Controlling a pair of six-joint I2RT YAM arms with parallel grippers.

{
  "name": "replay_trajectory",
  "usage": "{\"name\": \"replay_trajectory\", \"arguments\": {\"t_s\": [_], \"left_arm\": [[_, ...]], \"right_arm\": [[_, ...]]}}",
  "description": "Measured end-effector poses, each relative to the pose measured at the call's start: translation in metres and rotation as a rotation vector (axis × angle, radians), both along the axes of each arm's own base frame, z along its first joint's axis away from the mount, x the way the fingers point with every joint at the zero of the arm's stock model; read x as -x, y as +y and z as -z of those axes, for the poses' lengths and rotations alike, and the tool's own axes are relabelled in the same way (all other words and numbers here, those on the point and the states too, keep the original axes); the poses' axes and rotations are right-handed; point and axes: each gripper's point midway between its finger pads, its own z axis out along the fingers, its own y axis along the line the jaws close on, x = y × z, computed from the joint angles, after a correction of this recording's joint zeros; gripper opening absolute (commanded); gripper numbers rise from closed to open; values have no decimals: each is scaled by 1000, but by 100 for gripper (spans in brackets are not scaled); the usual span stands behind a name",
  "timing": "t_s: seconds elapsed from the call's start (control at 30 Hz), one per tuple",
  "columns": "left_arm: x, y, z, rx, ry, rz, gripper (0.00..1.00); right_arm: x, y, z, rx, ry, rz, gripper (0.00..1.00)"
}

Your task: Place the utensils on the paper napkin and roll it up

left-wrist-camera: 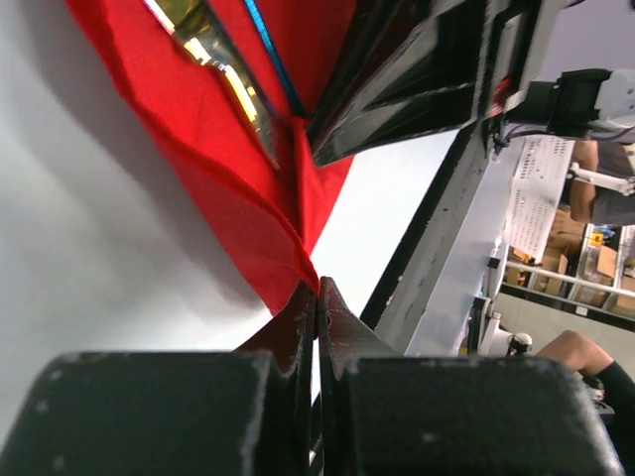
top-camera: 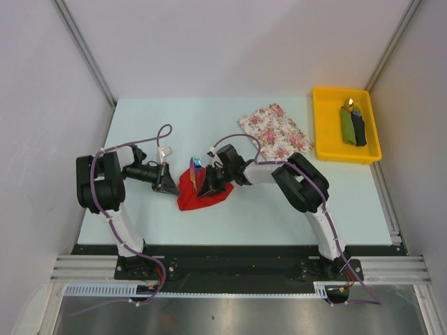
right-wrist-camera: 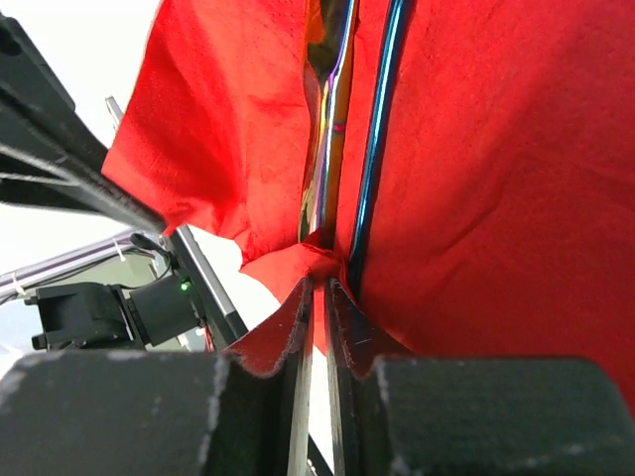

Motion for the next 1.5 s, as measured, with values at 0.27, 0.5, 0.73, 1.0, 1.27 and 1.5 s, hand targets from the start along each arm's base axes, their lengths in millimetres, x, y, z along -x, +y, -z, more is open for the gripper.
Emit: {"name": "replay_trajectory", "arguments": {"t_s": [0.27,0.5,0.73,1.0,1.27,1.5], "left_arm": [[-11,-21,-12,19,-20,-17,0],[-13,-49,-25,24,-79,-21,0],[-20,-74,-24,36,-96,-8,0],[-23,-86,-20,45,-110,-10,0],[-25,-85,-7,27,-88,-39,0],[-29,-85,-6,23,-98,-46,0]], "right_arm": [[-4,3,2,3,-10,2,13],[-5,4,3,7,-12,3,13],[-6,4,4,10,-11,2,13],[-6,3,3,9,-10,3,13],[-12,-1,2,3,-3,14,14],[-19,-17,-7,7,5,42,16]]}}
